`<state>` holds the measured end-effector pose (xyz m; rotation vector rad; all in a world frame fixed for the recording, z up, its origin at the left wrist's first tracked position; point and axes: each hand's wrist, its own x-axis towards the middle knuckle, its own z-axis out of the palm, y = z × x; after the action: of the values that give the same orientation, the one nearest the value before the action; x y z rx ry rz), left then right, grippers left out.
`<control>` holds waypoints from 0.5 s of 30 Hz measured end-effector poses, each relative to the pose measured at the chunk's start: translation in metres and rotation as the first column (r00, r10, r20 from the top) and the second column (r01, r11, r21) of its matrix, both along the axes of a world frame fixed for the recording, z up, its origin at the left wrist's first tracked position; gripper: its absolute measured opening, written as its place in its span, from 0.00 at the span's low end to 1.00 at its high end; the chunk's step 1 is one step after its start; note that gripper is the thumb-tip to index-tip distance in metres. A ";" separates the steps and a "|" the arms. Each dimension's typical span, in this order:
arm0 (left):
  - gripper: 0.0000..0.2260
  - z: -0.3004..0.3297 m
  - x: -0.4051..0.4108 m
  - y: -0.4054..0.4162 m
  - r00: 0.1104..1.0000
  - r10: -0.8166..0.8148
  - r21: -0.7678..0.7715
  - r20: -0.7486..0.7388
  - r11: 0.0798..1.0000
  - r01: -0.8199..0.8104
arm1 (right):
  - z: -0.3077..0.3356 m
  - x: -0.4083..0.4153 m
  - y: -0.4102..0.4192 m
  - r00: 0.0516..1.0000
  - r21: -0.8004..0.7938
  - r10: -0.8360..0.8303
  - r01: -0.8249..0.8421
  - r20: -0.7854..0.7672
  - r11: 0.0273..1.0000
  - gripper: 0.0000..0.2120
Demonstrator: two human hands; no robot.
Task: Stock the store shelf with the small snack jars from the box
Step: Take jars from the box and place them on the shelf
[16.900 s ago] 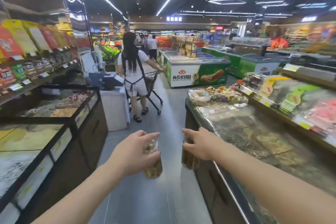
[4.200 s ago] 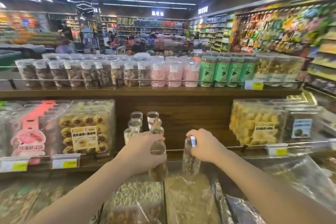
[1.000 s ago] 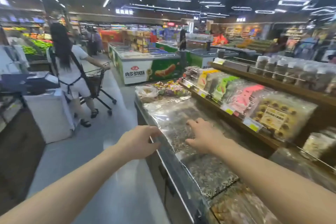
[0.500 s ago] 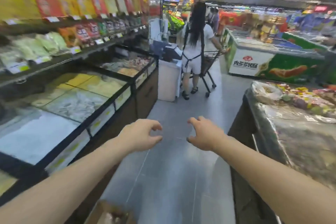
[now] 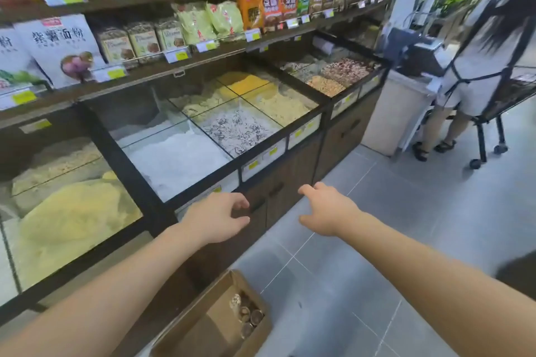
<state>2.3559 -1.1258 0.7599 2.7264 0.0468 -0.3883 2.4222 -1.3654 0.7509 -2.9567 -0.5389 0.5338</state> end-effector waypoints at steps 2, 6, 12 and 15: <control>0.17 -0.022 0.017 0.003 0.999 0.040 0.006 -0.032 0.999 -0.039 | -0.020 0.028 0.008 0.998 -0.026 0.053 -0.053 -0.016 0.998 0.27; 0.17 -0.066 0.045 0.009 0.990 0.111 0.005 -0.086 0.994 -0.111 | -0.065 0.074 0.024 0.990 -0.051 0.115 -0.119 -0.082 0.992 0.26; 0.17 -0.140 0.071 0.029 0.961 0.214 -0.016 -0.174 0.975 -0.220 | -0.153 0.112 0.059 0.956 -0.060 0.176 -0.195 -0.234 0.979 0.25; 0.17 -0.192 0.080 0.045 0.945 0.248 -0.013 -0.211 0.966 -0.257 | -0.208 0.117 0.079 0.936 -0.067 0.197 -0.225 -0.291 0.972 0.27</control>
<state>2.4357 -1.0805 0.5677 2.5851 0.4357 -0.5888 2.5397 -1.2866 0.5429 -2.8524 -0.8229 1.0134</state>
